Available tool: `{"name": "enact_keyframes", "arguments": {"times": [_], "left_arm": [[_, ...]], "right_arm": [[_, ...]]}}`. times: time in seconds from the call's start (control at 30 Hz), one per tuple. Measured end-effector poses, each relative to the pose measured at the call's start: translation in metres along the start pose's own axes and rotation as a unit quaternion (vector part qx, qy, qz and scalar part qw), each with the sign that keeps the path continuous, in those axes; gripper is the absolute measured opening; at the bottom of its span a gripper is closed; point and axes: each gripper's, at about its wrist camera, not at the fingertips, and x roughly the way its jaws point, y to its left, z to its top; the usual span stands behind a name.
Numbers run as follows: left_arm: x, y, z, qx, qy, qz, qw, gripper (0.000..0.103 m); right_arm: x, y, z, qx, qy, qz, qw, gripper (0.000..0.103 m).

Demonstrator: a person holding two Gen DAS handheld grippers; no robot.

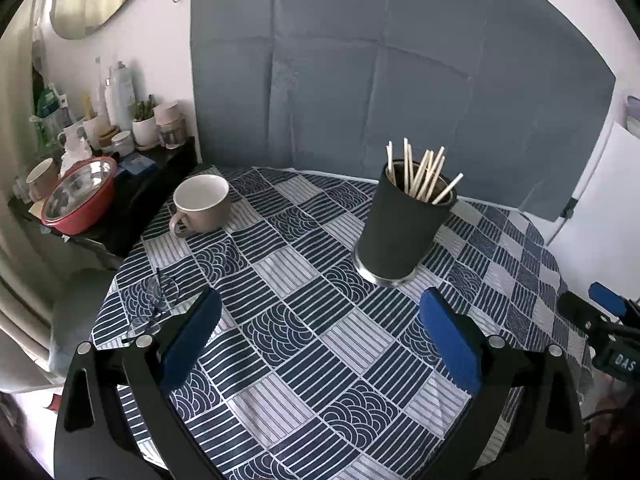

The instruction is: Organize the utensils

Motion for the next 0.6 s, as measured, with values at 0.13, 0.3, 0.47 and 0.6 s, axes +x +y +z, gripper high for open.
{"name": "enact_keyframes", "arguments": {"times": [0.13, 0.3, 0.47, 0.6], "left_arm": [[0.0036, -0.0054, -0.0005, 0.014, 0.008, 0.001, 0.9999, 0.097], [0.0043, -0.0087, -0.0002, 0.019, 0.006, -0.008, 0.9998, 0.097], [0.0064, -0.0111, 0.0005, 0.023, 0.007, -0.004, 0.9997, 0.097], [0.0092, -0.0095, 0.0016, 0.02, 0.01, -0.005, 0.9997, 0.097]], "right_arm": [[0.0034, -0.0016, -0.0006, 0.003, 0.006, 0.0, 1.0, 0.095], [0.0062, -0.0023, -0.0007, 0.002, 0.008, 0.0, 1.0, 0.095], [0.0081, -0.0028, 0.0005, 0.0, 0.01, 0.001, 1.0, 0.095], [0.0094, -0.0036, 0.0014, 0.001, 0.008, 0.001, 1.0, 0.095]]}}
